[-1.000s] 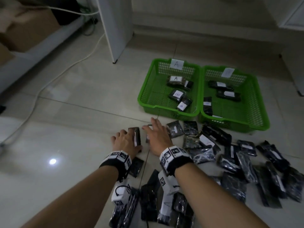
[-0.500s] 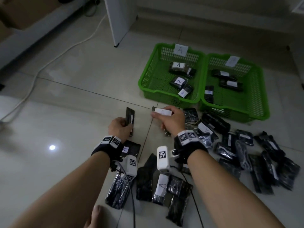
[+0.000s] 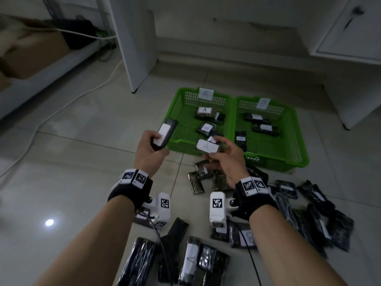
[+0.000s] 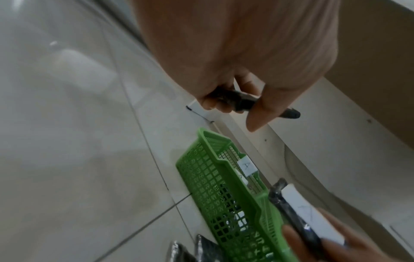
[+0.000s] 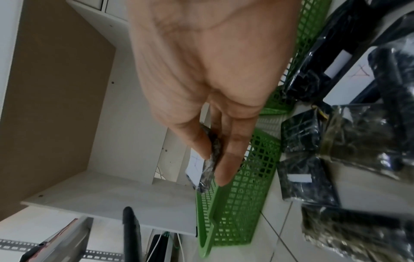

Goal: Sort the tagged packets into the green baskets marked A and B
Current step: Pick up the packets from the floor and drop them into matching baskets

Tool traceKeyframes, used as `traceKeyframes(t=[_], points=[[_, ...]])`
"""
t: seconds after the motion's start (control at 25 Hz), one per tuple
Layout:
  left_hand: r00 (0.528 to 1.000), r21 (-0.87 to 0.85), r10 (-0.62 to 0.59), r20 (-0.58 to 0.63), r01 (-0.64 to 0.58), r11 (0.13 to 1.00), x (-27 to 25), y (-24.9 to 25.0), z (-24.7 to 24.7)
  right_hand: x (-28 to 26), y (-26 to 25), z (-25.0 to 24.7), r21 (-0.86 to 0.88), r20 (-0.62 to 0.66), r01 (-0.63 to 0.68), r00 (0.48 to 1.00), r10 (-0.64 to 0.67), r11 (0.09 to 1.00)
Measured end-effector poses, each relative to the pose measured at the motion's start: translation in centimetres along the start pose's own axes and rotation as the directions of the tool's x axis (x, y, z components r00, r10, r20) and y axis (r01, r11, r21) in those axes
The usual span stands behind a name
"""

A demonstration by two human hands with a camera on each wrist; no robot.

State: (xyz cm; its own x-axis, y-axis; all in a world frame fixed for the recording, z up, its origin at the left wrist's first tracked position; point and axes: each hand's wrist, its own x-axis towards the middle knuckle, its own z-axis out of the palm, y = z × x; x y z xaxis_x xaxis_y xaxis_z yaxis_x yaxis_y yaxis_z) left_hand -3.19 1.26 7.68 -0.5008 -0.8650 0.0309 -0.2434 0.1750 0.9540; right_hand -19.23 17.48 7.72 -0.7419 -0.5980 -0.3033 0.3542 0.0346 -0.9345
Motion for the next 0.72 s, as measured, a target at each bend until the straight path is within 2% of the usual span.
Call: traceKeyframes(t=[0.12,0.24,0.36,0.44,0.6,0.72], points=[[0.989,0.167,0.146,0.007,-0.145,0.975,-0.1,0.9,0.6,0.6,-0.2,-1.5,-0.073,-0.057,0.048,0.997,-0.052,0.996],[0.986,0.174,0.169,-0.010,-0.165,0.971,0.5,1.1,1.3,1.4,-0.2,-2.3,-0.166,-0.115,0.101,0.986,-0.121,0.981],[0.976,0.238,0.207,-0.062,-0.187,0.953,1.1,1.0,1.9,1.7,-0.3,-2.3,-0.152,-0.118,0.131,0.982,-0.149,0.980],[0.966,0.303,0.246,-0.080,-0.211,0.929,2.0,0.8,2.3,1.8,-0.1,-2.4,-0.237,-0.155,0.169,0.965,-0.209,0.957],[0.980,0.511,0.196,0.035,-0.186,0.839,5.8,0.4,4.0,1.6,0.6,-2.7,-0.379,-0.248,0.195,0.921,-0.302,0.905],[0.978,0.622,0.187,0.088,-0.201,0.757,8.0,0.2,6.3,1.6,1.1,-2.3,-0.578,-0.231,0.169,0.904,-0.359,0.798]])
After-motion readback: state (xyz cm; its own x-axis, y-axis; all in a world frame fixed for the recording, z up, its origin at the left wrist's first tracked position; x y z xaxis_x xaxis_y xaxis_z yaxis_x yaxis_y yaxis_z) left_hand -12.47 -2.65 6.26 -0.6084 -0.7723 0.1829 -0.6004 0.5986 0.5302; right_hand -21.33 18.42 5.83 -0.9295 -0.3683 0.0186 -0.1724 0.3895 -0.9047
